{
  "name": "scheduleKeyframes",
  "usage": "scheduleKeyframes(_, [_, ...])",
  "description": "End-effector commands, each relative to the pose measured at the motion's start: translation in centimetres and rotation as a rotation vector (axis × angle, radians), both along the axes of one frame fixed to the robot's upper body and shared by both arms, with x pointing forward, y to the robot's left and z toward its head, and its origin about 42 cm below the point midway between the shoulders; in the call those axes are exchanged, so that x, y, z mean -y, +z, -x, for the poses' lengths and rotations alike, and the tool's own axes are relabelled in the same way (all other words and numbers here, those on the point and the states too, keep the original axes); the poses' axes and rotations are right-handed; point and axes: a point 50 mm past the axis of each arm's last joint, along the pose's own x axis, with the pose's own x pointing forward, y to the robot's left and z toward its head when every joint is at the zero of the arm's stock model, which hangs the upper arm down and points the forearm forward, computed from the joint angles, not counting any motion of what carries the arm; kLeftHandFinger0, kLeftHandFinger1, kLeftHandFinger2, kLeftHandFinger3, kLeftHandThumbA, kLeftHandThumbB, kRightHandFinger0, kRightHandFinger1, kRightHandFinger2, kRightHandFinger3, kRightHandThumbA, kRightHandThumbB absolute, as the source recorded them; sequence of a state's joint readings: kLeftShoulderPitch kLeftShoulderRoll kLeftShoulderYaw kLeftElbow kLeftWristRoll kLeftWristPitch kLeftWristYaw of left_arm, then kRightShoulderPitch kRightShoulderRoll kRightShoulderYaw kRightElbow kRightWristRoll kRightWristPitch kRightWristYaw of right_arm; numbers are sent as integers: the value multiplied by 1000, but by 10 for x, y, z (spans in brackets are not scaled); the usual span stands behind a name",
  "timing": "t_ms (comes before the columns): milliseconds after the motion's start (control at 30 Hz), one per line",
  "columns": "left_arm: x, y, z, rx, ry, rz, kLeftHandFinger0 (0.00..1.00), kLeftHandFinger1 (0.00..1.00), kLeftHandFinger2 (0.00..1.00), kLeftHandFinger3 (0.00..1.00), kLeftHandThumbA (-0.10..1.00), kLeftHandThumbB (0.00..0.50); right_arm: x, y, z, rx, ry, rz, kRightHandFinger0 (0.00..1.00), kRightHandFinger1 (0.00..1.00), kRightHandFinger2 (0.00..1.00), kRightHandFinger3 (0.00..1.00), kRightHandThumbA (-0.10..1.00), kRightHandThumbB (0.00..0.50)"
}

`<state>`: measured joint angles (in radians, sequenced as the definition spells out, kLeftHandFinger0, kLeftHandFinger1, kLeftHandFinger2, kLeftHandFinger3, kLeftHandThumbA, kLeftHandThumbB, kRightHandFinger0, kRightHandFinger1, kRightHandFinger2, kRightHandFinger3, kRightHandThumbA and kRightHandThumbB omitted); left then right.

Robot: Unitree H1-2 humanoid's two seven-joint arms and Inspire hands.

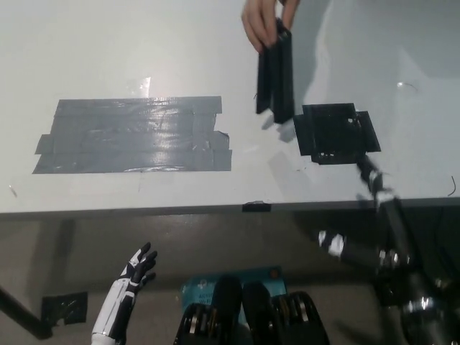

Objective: A person hands a stapler to the robot and the robot grabs it with its right hand and places it on the desk infront of it

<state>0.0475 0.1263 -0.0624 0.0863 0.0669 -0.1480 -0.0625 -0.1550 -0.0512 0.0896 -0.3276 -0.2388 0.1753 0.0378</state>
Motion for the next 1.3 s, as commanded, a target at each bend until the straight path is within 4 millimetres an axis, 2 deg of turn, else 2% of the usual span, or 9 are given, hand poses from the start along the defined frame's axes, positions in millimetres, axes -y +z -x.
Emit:
scheduleKeyframes(0, [-2,9,-5,59,-23,-22,953,1000,1000,1000,1000,407,-4,16,-28,-18,-6,-19,1000,1000,1000,1000,1000,273])
scheduleKeyframes(267, [-1,12,-8,64,-28,-27,948,1000,1000,1000,998,406,-18,23,-93,-80,-38,33,1000,1000,1000,1000,1000,328])
scheduleKeyframes(367, [-1,13,-8,65,-26,-20,939,1000,1000,1000,990,413,-26,30,-114,-108,-49,51,1000,1000,1000,1000,1000,394])
scheduleKeyframes(667, [-3,14,-10,64,-22,-23,907,996,998,1000,988,429,-44,43,-170,-159,-70,47,1000,1000,1000,1000,1000,385])
scheduleKeyframes(1100, [-4,16,-10,61,-27,-64,857,943,945,1000,903,415,-67,73,-196,-186,-57,56,1000,1000,1000,1000,1000,394])
scheduleKeyframes(1167, [-4,15,-10,61,-26,-65,864,944,946,1000,901,414,-68,73,-199,-205,-60,48,1000,1000,1000,1000,907,393])
scheduleKeyframes(1200, [-4,15,-10,61,-28,-54,860,942,951,1000,886,410,-68,70,-202,-226,-74,34,983,887,921,1000,589,299])
scheduleKeyframes(1233, [-4,15,-10,59,-30,-52,860,943,953,1000,885,410,-68,67,-204,-237,-90,30,709,739,873,1000,509,314])
scheduleKeyframes(1267, [-3,15,-8,52,-31,-56,860,943,954,1000,888,416,-66,60,-205,-258,-130,21,196,287,467,673,205,292])
